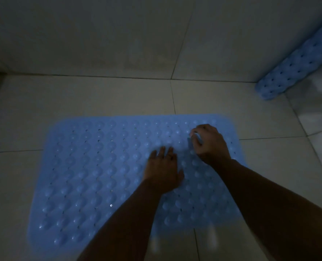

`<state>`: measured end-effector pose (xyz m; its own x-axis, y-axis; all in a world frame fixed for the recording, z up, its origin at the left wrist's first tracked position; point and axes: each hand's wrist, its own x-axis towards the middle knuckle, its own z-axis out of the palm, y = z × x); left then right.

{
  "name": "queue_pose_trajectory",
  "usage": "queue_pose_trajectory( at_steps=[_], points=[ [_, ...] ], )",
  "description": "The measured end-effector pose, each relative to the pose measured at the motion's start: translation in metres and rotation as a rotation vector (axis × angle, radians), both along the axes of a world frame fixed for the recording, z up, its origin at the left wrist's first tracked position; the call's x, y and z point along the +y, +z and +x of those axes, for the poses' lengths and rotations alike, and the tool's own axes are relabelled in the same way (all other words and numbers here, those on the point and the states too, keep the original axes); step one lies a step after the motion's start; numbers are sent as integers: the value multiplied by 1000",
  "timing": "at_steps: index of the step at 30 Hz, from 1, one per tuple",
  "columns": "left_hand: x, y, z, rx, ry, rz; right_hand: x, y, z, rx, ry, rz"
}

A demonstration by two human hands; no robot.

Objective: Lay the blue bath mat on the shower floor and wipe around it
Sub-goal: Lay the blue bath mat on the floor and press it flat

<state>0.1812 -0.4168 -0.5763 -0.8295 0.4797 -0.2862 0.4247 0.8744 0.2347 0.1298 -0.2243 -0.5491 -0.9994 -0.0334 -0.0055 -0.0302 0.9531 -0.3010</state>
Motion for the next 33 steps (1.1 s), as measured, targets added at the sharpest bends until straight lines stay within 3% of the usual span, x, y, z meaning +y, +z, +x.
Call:
queue_pose_trajectory(
  at_steps=[5, 10, 13, 20, 24, 27, 33],
  points=[
    [-11, 6, -7, 223, 82, 91, -2, -13, 54, -137, 30, 70],
    [-5, -6, 5, 248, 104, 101, -19, -55, 102, -179, 58, 261],
    [-6, -17, 4, 269, 126, 80, -21, -60, 101, -156, 38, 275],
    [-2, -26, 3, 268, 193, 75, -16, -51, 99, -235, 65, 196],
    [6, -14, -3, 239, 217, 69, -2, -11, 54, -332, -63, -42],
    [29, 0, -11, 239, 211, 107, 23, 23, 11, -288, -63, -200],
    [113, 6, 6, 119, 14, 121, 83, 37, 4, -124, -122, -116]
  ],
)
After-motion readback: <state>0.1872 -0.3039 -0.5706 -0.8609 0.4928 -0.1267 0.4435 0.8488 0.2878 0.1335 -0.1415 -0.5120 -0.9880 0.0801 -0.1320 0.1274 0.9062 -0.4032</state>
